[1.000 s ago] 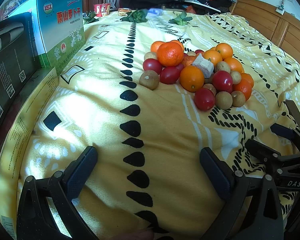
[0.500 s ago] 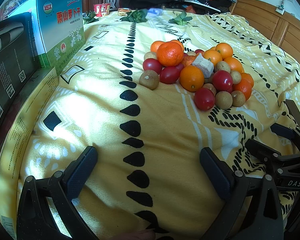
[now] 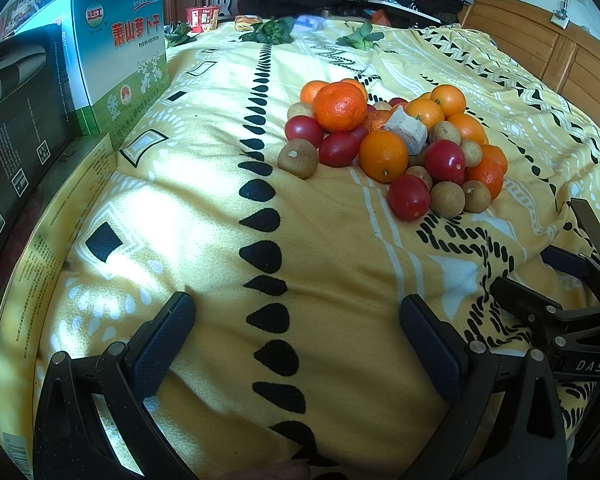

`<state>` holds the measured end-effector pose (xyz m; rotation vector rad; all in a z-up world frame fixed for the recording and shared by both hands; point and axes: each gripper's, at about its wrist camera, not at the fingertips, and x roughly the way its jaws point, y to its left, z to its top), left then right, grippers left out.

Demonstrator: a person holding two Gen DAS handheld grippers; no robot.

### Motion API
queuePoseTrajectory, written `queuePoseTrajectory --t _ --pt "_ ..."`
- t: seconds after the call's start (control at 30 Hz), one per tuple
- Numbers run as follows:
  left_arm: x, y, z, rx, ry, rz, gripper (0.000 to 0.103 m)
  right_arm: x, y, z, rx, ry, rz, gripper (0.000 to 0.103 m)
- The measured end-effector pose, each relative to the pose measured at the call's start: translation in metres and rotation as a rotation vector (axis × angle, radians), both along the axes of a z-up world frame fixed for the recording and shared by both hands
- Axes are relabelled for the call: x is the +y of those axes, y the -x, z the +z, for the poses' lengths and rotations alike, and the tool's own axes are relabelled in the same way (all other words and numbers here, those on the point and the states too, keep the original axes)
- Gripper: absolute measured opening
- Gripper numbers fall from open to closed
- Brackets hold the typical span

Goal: Organize fruits

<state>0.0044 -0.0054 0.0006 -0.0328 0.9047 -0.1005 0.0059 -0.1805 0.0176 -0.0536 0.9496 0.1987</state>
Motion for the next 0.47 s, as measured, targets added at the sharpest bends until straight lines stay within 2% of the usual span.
queuePoseTrajectory --t 0.47 --pt "-0.0015 0.0017 -0.002 -0.002 0.002 -0.003 0.103 0.0001 0.0 -0.0002 0.001 0.0 0.0 0.103"
